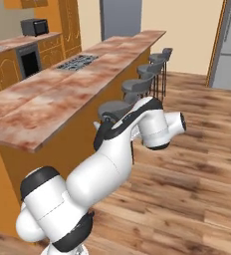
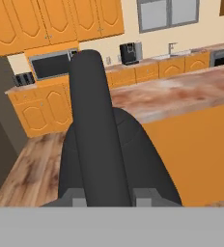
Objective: The kettle is done boiling. Turn off the stove, then wait for 300 timesteps before moving the kettle to the dining table.
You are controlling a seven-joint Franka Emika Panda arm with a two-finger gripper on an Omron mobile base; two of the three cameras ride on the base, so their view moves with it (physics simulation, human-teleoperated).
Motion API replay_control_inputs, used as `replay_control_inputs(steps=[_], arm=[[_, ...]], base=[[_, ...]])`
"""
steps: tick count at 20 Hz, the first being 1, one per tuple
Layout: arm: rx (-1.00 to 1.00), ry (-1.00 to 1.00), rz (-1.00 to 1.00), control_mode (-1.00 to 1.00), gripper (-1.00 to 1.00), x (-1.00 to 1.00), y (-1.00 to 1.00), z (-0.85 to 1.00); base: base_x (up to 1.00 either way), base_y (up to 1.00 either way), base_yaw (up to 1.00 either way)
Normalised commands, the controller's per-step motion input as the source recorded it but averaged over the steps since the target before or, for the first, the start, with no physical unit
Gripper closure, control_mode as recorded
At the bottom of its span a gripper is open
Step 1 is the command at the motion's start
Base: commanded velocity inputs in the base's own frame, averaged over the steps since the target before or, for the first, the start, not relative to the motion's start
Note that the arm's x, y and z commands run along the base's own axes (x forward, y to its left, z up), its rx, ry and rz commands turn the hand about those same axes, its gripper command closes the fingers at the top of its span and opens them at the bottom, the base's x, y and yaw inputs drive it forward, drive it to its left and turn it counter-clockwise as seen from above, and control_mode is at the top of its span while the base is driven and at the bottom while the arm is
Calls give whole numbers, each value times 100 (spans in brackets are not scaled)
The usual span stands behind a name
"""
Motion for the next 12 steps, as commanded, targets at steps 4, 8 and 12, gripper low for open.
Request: replay_control_inputs(steps=[4,8,12], arm=[[0,0,0,100,100,0,0,0],[0,0,0,100,100,0,0,0],[0,0,0,100,100,0,0,0]], base=[[52,-25,37],[50,-30,37],[43,-36,35]])
